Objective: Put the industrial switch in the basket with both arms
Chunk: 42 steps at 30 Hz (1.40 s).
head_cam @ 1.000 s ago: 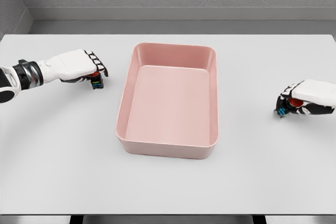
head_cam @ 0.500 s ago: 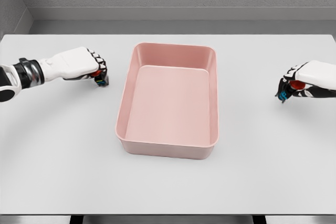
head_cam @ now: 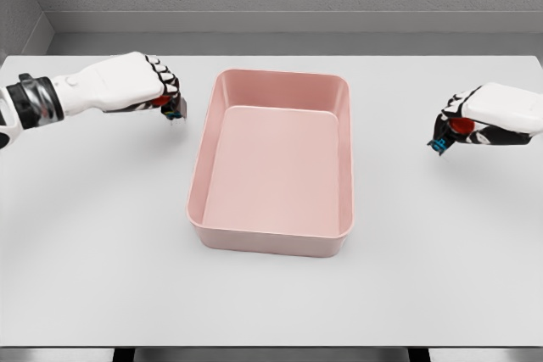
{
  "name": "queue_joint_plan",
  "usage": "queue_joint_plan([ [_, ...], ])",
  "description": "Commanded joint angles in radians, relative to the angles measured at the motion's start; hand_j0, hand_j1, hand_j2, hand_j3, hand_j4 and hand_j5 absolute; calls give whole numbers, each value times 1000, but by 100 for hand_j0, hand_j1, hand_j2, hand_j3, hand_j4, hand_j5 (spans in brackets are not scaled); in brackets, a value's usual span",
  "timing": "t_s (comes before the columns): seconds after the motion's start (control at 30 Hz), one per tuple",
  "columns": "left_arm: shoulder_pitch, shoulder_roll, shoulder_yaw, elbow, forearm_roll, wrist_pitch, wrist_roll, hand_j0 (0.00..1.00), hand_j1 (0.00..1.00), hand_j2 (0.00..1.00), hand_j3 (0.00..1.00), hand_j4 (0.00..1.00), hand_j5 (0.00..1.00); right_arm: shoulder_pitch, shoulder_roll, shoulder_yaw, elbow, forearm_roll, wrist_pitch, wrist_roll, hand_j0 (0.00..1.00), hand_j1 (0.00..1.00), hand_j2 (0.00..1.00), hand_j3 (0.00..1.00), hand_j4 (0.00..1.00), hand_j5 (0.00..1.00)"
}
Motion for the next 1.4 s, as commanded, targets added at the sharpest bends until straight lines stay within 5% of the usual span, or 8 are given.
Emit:
queue_joint_plan([
  [0.0, 0, 9, 21, -33, 17, 0, 0, 41, 41, 41, 41, 41, 41, -3, 16, -1, -4, -7, 2, 1, 47, 47, 47, 47, 47, 47],
  [0.67, -5, -19, 59, -164, 16, 0, -5, 41, 41, 41, 41, 41, 41, -83, 52, -1, -92, -7, 2, 15, 45, 45, 45, 45, 45, 45],
  [1.37, 37, -212, 42, -156, -64, 0, -69, 42, 42, 42, 42, 42, 42, -138, 121, 0, -150, -7, 2, 59, 45, 45, 45, 45, 45, 45],
])
